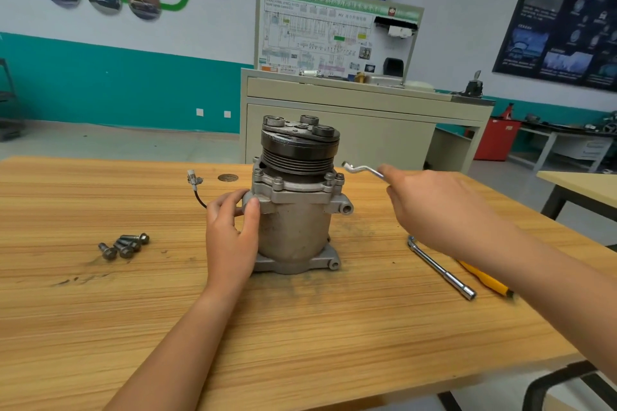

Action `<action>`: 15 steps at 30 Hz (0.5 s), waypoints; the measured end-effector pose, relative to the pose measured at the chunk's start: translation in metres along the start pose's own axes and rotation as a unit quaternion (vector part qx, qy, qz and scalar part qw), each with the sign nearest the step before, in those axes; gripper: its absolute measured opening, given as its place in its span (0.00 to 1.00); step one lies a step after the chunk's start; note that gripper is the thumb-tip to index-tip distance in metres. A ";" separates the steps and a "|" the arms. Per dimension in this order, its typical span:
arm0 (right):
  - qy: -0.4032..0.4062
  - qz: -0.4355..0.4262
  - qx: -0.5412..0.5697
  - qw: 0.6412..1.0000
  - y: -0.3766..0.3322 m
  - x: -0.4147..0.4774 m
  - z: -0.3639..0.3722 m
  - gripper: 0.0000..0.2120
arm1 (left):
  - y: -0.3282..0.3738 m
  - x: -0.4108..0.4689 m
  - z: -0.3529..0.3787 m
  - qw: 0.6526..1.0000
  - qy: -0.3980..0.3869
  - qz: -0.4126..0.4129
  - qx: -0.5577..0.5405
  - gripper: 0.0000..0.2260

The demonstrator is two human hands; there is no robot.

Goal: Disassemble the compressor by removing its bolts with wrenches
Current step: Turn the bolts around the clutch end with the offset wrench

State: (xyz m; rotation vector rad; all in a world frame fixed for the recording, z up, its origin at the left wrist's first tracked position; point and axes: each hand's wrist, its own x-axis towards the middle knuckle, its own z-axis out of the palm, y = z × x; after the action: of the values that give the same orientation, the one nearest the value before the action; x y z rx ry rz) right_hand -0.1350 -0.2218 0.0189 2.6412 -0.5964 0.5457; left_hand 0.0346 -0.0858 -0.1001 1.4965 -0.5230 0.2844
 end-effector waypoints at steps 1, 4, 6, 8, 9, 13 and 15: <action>-0.010 -0.005 -0.008 1.000 -0.006 -0.001 -0.001 0.18 | 0.000 0.000 0.000 1.000 -0.001 0.000 -0.001 0.12; -0.031 -0.017 -0.045 0.998 -0.018 0.001 -0.003 0.22 | 0.001 0.000 -0.001 1.000 -0.005 -0.003 -0.003 0.11; -0.051 -0.028 -0.088 0.994 -0.024 0.005 -0.007 0.23 | 0.001 0.000 -0.001 1.000 -0.006 -0.006 -0.003 0.12; -0.074 -0.048 -0.129 0.988 -0.034 0.007 -0.013 0.23 | 0.001 0.000 -0.001 1.000 -0.006 -0.007 -0.005 0.13; -0.090 -0.060 -0.147 0.983 -0.039 0.007 -0.017 0.23 | 0.002 0.000 0.000 1.000 -0.006 -0.007 -0.005 0.13; -0.119 -0.102 -0.187 0.970 -0.044 0.015 -0.035 0.11 | 0.003 -0.001 -0.001 1.000 -0.006 -0.005 -0.005 0.13; -0.110 -0.124 -0.212 0.963 -0.038 0.021 -0.036 0.10 | 0.003 -0.001 -0.001 1.000 -0.006 -0.007 -0.005 0.13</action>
State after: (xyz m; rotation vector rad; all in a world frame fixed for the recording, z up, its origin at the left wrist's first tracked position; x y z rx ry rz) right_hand -0.1099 -0.1812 0.0490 2.3271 -0.3818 0.0377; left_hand 0.0329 -0.0850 -0.0981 1.4925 -0.5225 0.2606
